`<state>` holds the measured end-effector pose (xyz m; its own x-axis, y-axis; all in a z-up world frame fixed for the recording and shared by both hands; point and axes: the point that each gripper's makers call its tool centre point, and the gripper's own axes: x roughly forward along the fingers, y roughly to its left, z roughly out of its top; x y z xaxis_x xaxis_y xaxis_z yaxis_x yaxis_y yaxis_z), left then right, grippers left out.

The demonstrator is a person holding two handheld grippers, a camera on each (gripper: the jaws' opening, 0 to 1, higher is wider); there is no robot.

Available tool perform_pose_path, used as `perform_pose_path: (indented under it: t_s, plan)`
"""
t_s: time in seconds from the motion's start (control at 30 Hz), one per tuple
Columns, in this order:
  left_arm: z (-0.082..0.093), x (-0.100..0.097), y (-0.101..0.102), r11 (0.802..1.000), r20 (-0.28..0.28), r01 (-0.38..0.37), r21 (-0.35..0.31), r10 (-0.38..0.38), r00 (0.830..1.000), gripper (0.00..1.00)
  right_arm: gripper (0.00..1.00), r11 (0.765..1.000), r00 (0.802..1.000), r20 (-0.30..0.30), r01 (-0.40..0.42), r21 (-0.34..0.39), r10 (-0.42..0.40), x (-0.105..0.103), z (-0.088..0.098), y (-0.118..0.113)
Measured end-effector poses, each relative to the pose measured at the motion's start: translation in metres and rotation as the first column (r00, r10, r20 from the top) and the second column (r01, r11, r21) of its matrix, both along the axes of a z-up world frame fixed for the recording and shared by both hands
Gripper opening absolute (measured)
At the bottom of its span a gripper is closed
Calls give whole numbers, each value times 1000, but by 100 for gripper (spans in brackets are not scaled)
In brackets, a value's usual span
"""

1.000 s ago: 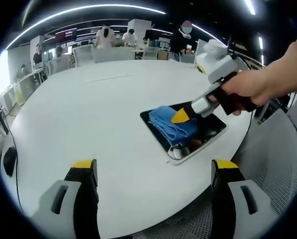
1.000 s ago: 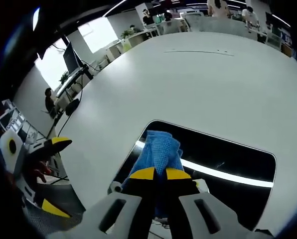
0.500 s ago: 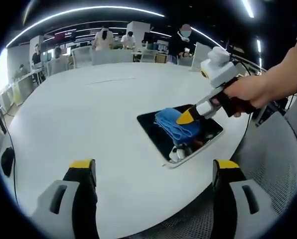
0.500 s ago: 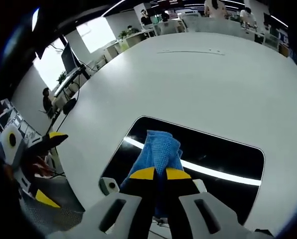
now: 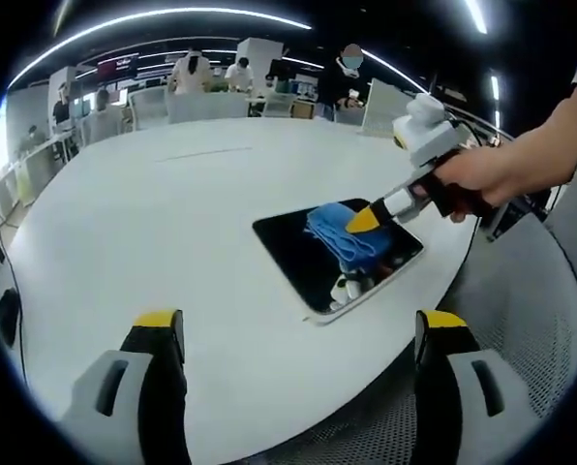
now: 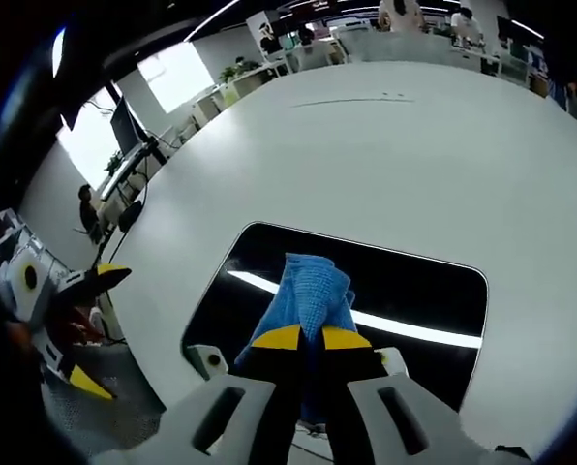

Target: Wipe the mirror surface with the cleaning cloth until all visible marks leave the cleaned area.

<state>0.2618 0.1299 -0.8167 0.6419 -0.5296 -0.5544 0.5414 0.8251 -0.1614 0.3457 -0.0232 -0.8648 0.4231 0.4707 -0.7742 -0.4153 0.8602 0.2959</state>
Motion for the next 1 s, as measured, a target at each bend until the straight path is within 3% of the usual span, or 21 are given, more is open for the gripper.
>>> perform_pose_path:
  t_s: [0.33, 1.0]
  plan:
    - [-6, -2, -2, 1000, -30, 10, -22, -11, 999, 99, 0, 1000, 1000, -6, 29, 9, -29, -2, 0, -19]
    - [-3, -2, -2, 1000, -28, 1, -17, -1, 1000, 99, 0, 995, 995, -20, 101, 19, -100, -2, -1, -60]
